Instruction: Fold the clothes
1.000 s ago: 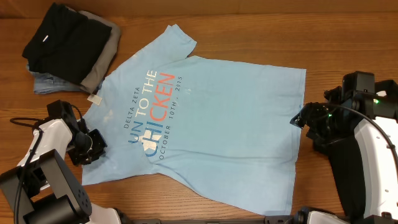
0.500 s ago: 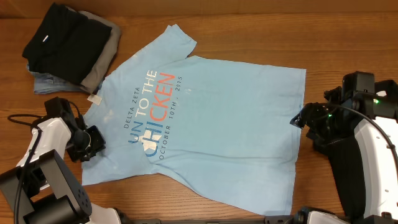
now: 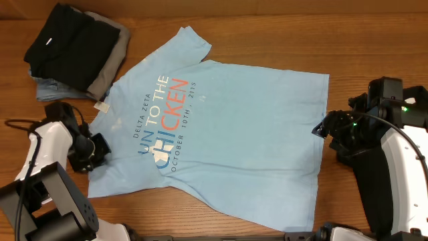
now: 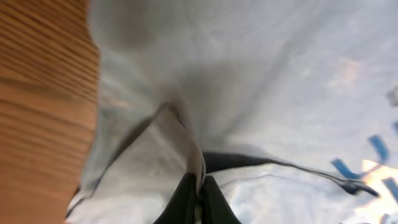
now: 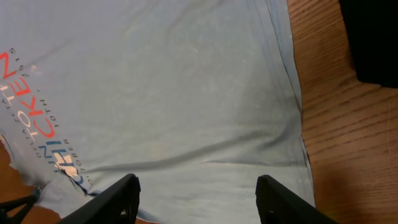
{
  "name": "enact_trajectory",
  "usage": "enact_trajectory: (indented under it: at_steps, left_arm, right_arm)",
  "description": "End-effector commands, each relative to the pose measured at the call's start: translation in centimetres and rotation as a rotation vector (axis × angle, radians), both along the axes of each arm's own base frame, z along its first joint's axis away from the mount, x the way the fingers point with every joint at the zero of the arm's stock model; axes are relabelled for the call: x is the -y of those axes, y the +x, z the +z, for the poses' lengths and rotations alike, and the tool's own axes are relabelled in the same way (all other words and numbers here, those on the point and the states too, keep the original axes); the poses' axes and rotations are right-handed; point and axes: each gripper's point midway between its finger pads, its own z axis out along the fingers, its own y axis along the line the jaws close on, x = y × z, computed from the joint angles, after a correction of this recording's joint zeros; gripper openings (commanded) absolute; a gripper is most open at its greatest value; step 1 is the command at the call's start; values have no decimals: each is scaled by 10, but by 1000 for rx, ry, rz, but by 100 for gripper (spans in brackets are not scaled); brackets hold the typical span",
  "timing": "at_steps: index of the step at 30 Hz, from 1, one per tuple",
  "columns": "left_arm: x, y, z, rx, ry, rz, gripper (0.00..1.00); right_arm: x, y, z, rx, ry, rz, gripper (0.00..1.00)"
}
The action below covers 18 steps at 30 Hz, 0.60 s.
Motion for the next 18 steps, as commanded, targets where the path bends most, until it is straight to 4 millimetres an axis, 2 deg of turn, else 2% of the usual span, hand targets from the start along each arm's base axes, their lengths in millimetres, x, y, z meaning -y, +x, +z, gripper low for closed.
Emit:
enact_trajectory:
  at_steps: [1,6,11,15,18]
  left_arm:
    - [-6,18,23,39,15,-4,4]
    - [-4,26,38,58,-7,-25,4]
    - [-2,34,50,88,-28,-41,4]
    - [4,39,55,120,-65,-76,4]
    - [6,41,55,127,-76,-79,4]
  right_arm:
    - [2,7,10,42,-15,1,64]
    - [3,8,10,36,-13,-31,64]
    - [20,0,1,-38,-94,-129,68]
    - [18,-26,-19,-156,-72,-154,68]
    - [5,-49,-38,-247,-3,-150,64]
